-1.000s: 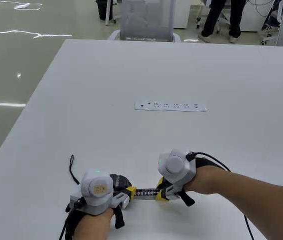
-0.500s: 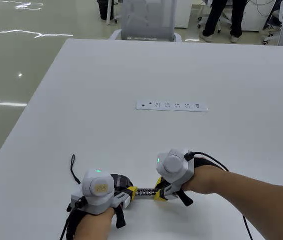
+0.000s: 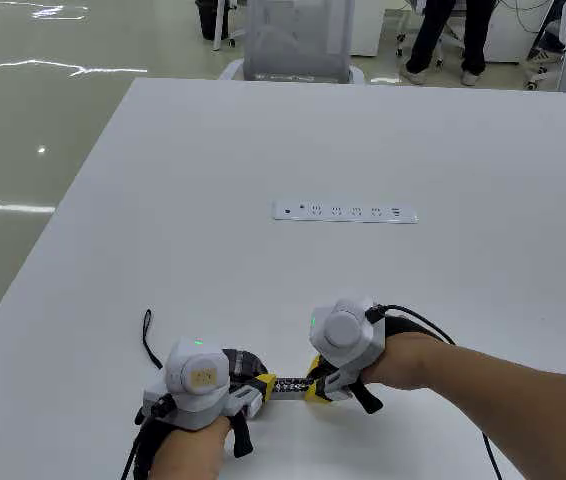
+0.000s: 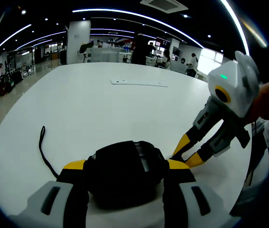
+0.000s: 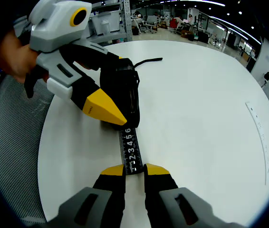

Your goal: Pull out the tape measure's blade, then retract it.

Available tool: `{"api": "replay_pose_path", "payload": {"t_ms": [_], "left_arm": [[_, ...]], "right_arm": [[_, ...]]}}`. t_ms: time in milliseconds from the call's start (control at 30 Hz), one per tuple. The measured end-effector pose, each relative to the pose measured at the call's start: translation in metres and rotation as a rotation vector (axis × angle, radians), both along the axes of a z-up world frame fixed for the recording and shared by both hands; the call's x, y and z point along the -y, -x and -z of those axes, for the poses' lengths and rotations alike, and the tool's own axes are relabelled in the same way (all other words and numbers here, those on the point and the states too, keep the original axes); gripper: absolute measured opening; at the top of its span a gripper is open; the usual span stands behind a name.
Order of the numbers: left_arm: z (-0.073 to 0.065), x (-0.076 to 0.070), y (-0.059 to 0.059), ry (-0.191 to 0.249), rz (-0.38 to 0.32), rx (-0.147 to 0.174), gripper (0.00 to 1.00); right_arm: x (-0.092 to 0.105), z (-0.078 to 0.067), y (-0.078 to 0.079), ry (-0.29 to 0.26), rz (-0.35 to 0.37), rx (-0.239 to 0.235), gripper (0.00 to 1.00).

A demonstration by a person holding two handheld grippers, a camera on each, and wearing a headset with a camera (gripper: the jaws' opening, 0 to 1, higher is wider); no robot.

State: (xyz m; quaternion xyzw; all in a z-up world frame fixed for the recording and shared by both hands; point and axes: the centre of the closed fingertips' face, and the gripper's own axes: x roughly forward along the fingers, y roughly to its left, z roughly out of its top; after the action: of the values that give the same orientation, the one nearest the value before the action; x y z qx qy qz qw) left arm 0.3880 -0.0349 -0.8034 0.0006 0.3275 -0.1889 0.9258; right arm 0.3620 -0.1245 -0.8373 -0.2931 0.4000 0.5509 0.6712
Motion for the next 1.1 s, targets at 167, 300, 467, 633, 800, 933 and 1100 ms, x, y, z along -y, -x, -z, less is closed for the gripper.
{"api": "replay_pose_path", "payload": {"t_ms": [167, 300, 467, 633, 800, 933, 1100], "left_arm": [[0.0, 0.0, 0.0, 0.003, 0.0, -0.002, 0.6], [0.0, 0.0, 0.0, 0.005, 0.001, -0.002, 0.6], [0.0, 0.0, 0.0, 0.006, 0.0, -0.003, 0.6], [0.0, 0.0, 0.001, 0.007, 0.0, -0.004, 0.6], [0.0, 0.0, 0.0, 0.009, -0.002, -0.002, 0.6], [0.0, 0.0, 0.0, 0.012, -0.003, -0.003, 0.6], [0.0, 0.0, 0.0, 0.013, -0.005, -0.002, 0.6]], "right_arm": [[-0.002, 0.0, 0.0, -0.004, 0.001, -0.001, 0.14], [-0.004, 0.0, -0.001, -0.006, -0.002, 0.0, 0.14], [-0.006, -0.001, -0.001, -0.006, -0.004, -0.001, 0.14], [-0.008, -0.001, -0.001, -0.008, -0.003, -0.003, 0.14], [-0.011, 0.0, -0.002, -0.013, -0.001, -0.002, 0.14], [-0.014, -0.001, -0.002, -0.018, -0.002, -0.002, 0.14], [-0.018, -0.002, -0.002, -0.029, -0.004, -0.003, 0.14]]}}
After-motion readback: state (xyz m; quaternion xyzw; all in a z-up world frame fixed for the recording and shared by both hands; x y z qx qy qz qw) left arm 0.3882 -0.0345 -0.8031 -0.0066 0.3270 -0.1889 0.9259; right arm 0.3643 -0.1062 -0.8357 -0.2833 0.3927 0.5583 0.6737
